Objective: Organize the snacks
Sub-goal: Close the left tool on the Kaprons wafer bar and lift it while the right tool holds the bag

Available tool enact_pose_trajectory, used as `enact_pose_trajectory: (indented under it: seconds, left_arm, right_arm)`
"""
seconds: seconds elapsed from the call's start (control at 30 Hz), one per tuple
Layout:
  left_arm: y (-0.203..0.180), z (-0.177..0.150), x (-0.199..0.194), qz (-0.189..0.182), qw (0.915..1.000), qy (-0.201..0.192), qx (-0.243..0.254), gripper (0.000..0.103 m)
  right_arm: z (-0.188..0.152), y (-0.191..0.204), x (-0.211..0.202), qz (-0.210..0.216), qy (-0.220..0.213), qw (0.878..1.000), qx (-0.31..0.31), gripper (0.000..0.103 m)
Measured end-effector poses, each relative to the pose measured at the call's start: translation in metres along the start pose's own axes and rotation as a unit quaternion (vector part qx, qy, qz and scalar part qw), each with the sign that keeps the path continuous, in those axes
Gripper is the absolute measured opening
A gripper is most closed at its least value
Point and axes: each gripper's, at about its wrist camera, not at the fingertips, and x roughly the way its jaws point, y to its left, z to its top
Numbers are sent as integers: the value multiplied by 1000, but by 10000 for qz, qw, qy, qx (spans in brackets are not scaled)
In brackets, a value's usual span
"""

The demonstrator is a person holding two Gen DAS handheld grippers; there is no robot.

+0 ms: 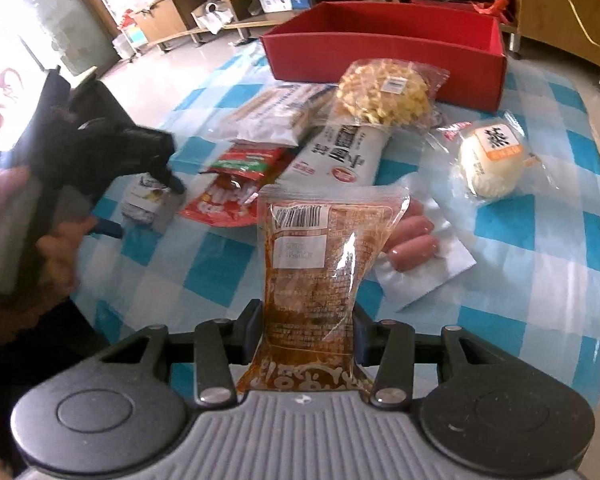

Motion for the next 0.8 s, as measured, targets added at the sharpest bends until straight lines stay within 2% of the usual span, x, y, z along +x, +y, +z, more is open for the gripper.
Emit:
enact_pose_trajectory:
  seconds: [0.13, 0.23, 0.3, 0.37, 0.4, 0.43, 0.5, 0.67, 0.73, 0.8]
  left_arm:
    - [-2, 11, 3, 4, 9994, -18, -338, 100]
    - [-8, 8, 1, 213, 9994, -198, 189, 94]
    - [-10, 1, -2, 226, 9979, -312, 518, 92]
    - [-5, -4, -4, 240, 9971, -301, 651, 89]
    - [-1, -5, -6, 190, 9973, -270, 661, 83]
    - [1, -5, -8, 118, 9974, -234, 676, 82]
    - [1, -6, -14, 44, 9965, -224, 805, 82]
    - [-11, -26, -23, -117, 9880, -261, 1519, 82]
    - [-14, -31, -26, -139, 9863, -309, 1612, 81]
    - [-13, -32, -34, -313, 9864, -317, 1583, 81]
  right_arm:
    - [2, 2, -5, 130, -70, 9999, 8, 42]
    - [3, 1, -9, 219, -105, 9997, 47, 42]
    - [4, 0, -11, 256, -125, 9996, 83, 42]
    - [4, -1, -14, 269, -174, 9995, 80, 42]
    - [4, -2, -15, 273, -187, 9994, 84, 42]
    - [4, -2, -15, 267, -197, 9994, 87, 42]
    - [4, -1, -15, 266, -202, 9994, 74, 42]
    - [2, 0, -15, 250, -187, 9995, 42, 42]
    - [2, -2, -14, 251, -192, 9995, 63, 42]
    - [3, -3, -15, 250, -207, 9994, 88, 42]
